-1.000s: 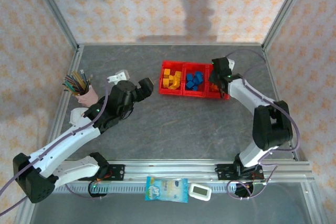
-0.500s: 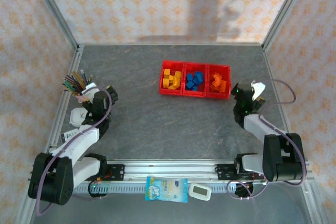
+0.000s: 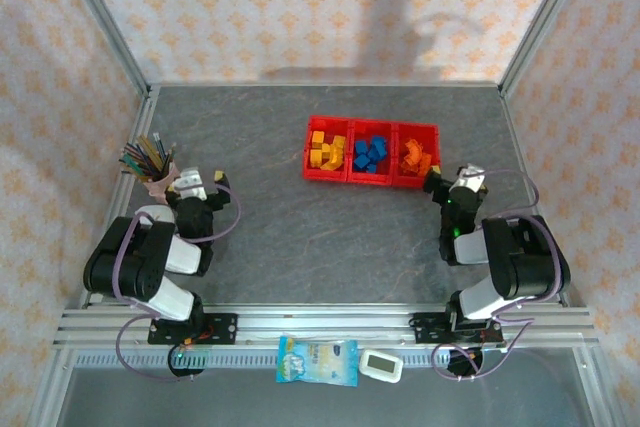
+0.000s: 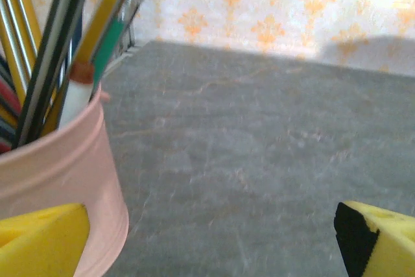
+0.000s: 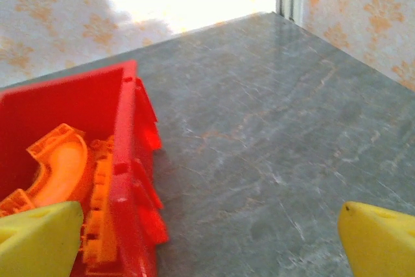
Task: Sort the legos into containers by color
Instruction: Reset both arms
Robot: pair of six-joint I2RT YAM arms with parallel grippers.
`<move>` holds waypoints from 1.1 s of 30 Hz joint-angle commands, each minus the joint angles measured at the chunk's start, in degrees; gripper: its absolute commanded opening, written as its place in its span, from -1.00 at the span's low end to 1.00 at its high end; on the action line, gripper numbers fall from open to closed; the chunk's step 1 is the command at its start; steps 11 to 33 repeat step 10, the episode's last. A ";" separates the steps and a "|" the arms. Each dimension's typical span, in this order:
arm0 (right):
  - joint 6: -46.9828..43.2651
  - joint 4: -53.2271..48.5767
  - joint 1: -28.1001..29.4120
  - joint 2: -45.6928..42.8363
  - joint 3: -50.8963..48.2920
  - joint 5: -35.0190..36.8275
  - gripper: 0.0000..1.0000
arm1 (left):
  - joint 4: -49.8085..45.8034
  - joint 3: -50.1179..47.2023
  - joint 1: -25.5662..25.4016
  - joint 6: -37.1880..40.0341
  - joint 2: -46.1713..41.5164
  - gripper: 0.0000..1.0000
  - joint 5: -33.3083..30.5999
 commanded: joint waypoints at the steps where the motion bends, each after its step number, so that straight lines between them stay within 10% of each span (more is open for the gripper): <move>1: -1.90 3.26 0.00 -0.63 1.23 -0.27 0.99 | 3.82 2.67 0.61 0.60 -0.80 0.99 -0.46; 33: -3.31 4.25 -0.87 0.10 0.80 -6.29 1.00 | 3.42 3.61 0.88 0.58 0.19 0.99 -1.06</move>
